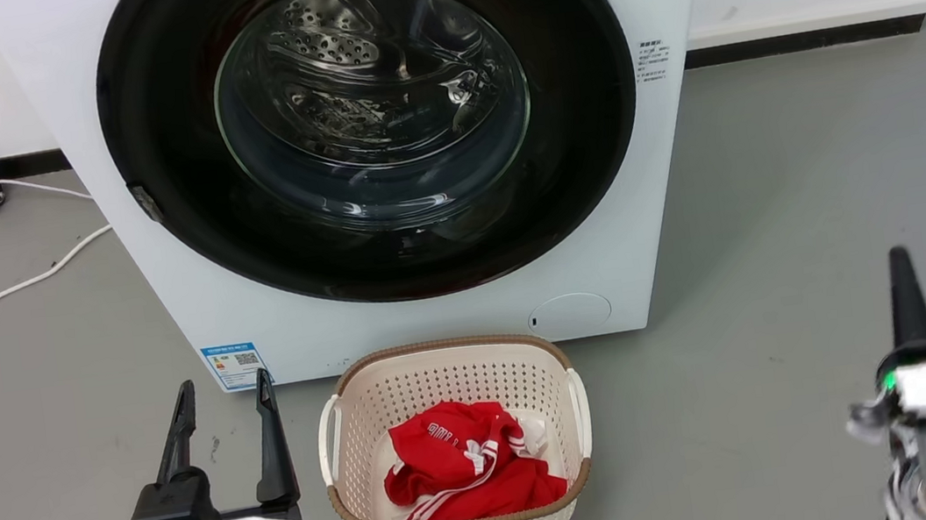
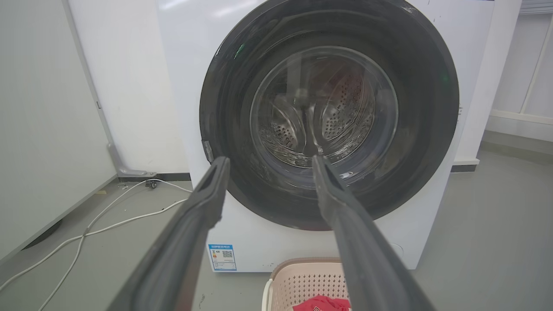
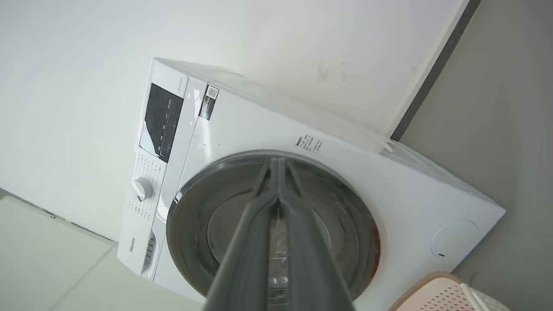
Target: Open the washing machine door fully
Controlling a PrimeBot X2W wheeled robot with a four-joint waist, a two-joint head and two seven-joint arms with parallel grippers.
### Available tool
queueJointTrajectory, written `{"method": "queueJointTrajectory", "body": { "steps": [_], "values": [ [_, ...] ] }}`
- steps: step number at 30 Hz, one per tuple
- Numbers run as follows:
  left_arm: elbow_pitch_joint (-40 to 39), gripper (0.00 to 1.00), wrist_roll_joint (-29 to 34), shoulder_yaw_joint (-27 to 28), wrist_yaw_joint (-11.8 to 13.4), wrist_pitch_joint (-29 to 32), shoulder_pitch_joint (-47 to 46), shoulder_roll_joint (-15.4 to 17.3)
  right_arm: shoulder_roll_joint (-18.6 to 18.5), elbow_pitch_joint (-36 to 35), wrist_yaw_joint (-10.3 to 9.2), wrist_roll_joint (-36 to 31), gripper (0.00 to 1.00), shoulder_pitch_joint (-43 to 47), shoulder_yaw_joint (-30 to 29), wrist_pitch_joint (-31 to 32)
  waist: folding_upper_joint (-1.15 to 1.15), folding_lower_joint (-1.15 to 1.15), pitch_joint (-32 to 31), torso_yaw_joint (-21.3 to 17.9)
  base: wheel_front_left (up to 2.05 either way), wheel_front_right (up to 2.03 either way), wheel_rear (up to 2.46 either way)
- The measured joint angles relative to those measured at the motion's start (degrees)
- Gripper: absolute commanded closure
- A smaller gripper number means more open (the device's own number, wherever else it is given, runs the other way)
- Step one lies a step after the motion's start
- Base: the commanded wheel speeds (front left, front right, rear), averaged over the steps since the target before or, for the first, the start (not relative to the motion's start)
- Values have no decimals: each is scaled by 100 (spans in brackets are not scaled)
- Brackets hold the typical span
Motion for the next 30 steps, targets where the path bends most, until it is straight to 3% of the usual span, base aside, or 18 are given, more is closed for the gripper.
{"method": "queueJointTrajectory", "body": {
  "steps": [6,10,19,30],
  "values": [
    [-33,0,14,47,-11,0,-31,-26,-5,417,0,977,100,-896,-480,266,0,0,107,-9,0,0,0],
    [-57,0,15,57,-25,0,-85,-38,-280,888,0,1226,100,-1730,-716,701,0,0,191,4,0,0,0],
    [-222,0,40,10,-82,0,-257,-63,-950,2493,0,905,100,-3981,-539,1893,0,0,486,126,0,0,0],
    [-536,0,80,-185,-182,0,-828,-90,-1099,4613,0,159,100,-6825,20,3407,0,0,1235,338,0,0,0]
  ]
}}
